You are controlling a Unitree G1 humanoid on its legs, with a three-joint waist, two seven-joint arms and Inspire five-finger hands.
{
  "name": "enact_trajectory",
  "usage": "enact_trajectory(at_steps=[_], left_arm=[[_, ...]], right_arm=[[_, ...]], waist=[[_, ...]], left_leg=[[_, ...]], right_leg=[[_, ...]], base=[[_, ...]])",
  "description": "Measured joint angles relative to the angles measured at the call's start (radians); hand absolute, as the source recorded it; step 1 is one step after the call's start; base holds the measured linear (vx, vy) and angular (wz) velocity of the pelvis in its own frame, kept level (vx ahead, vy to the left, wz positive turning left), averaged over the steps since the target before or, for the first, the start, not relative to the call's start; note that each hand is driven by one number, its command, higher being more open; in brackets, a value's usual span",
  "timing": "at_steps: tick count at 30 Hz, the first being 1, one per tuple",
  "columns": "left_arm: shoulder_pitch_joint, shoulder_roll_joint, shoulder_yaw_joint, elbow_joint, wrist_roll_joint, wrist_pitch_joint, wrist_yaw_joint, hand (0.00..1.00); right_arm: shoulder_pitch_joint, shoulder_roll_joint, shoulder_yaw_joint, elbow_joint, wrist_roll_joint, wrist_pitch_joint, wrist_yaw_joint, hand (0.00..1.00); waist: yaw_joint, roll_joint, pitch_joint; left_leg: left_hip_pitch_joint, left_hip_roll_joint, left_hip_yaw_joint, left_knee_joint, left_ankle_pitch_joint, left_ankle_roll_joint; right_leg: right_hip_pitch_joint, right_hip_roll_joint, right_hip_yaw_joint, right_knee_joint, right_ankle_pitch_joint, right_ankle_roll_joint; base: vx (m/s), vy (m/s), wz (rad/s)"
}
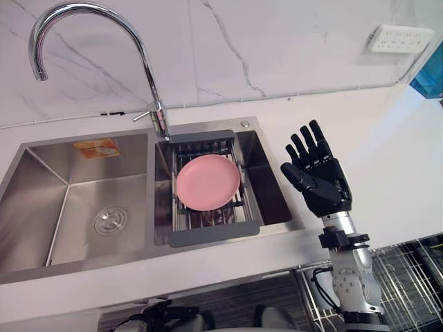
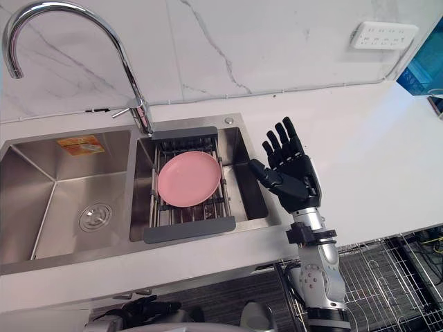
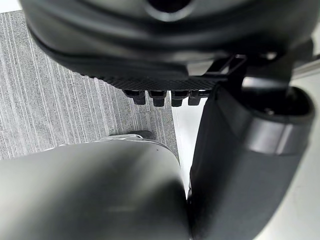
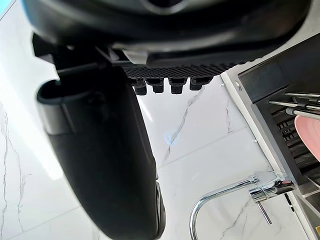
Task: Walk over to the sink, pick up the cup, carry it to the dishwasher, place the cup inside the dishwasher, then close the dishwasher door
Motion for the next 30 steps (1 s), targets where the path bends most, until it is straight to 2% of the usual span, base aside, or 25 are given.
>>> enact_trajectory(at_steps=[5,8,10,11,14,16,19,21,23,26,30], left_arm=[[0.0,-0.006,0.0,0.003,-0.011,-0.007,0.005,1.0],[0.001,-0.011,0.002,0.008,-0.065,-0.02,0.028,1.0],[0.005,-0.014,0.016,0.021,-0.103,-0.029,0.047,1.0],[0.006,-0.015,0.019,0.032,-0.124,-0.036,0.065,1.0],[0.006,-0.02,0.028,0.038,-0.156,-0.042,0.095,1.0],[0.006,-0.02,0.028,0.039,-0.156,-0.052,0.109,1.0],[0.008,-0.019,0.029,0.04,-0.161,-0.061,0.127,1.0],[0.008,-0.02,0.042,0.04,-0.161,-0.061,0.134,1.0],[0.008,-0.019,0.045,0.039,-0.158,-0.06,0.143,1.0],[0.008,-0.016,0.05,0.039,-0.155,-0.06,0.151,1.0],[0.009,-0.009,0.06,0.035,-0.143,-0.064,0.141,1.0]], right_arm=[[0.0,-0.016,0.006,0.001,0.001,0.0,-0.004,1.0],[-0.001,-0.036,0.008,0.005,-0.001,0.0,-0.02,1.0],[-0.001,-0.042,0.002,0.01,-0.035,0.0,-0.061,1.0],[-0.003,-0.05,-0.005,0.012,-0.1,-0.005,-0.11,1.0],[-0.024,-0.09,-0.015,0.019,-0.271,-0.006,-0.237,1.0],[-0.036,-0.094,-0.032,0.019,-0.349,-0.006,-0.277,1.0],[-0.039,-0.103,-0.055,0.019,-0.466,-0.006,-0.284,1.0],[-0.039,-0.129,-0.047,0.017,-0.638,-0.016,-0.282,1.0],[-0.039,-0.155,-0.023,0.004,-0.735,-0.025,-0.273,1.0],[-0.041,-0.184,0.03,-0.032,-0.794,-0.026,-0.24,1.0],[-0.06,-0.189,0.08,-0.041,-0.799,-0.026,-0.205,1.0]], waist=[[0.006,0.011,0.0],[0.032,0.019,-0.004],[0.038,0.02,-0.005],[0.041,0.02,-0.005],[0.051,0.019,-0.005],[0.048,0.019,-0.004],[0.042,0.018,-0.004],[0.043,0.016,-0.002],[0.045,0.014,-0.001],[0.047,0.004,0.003],[0.049,-0.015,0.011]], left_leg=[[-0.009,0.005,-0.007,0.006,0.0,-0.001],[-0.014,0.018,0.019,-0.002,0.001,-0.003],[-0.015,0.038,0.082,-0.009,0.005,-0.009],[-0.016,0.053,0.128,-0.009,0.006,-0.012],[-0.019,0.06,0.15,-0.012,0.009,-0.016],[-0.015,0.06,0.168,-0.023,0.011,-0.019],[-0.01,0.059,0.185,-0.033,0.011,-0.019],[-0.01,0.057,0.198,-0.037,0.011,-0.019],[-0.01,0.056,0.204,-0.036,0.011,-0.019],[-0.012,0.056,0.205,-0.031,0.011,-0.019],[-0.023,0.058,0.205,-0.022,0.012,-0.018]], right_leg=[[0.023,-0.005,-0.047,-0.023,0.003,0.004],[0.026,-0.013,-0.097,-0.039,0.01,0.013],[0.036,-0.019,-0.138,-0.05,0.015,0.013],[0.037,-0.021,-0.167,-0.053,0.017,0.011],[0.03,-0.02,-0.196,-0.062,0.026,0.008],[0.028,-0.019,-0.191,-0.071,0.032,0.009],[0.028,-0.019,-0.187,-0.086,0.049,0.009],[0.029,-0.018,-0.188,-0.102,0.066,0.011],[0.032,-0.018,-0.188,-0.112,0.077,0.009],[0.035,-0.017,-0.188,-0.12,0.085,0.009],[0.035,-0.016,-0.188,-0.126,0.092,0.006]], base=[[-0.01,-0.002,0.18],[0.0,-0.008,0.03],[0.02,-0.026,0.16],[0.03,-0.033,0.15],[0.04,-0.021,-0.02],[0.03,0.01,-0.15],[0.01,0.035,-0.16],[-0.01,0.049,-0.13],[-0.03,0.054,-0.06],[-0.05,0.028,-0.01],[-0.08,0.006,0.02]])
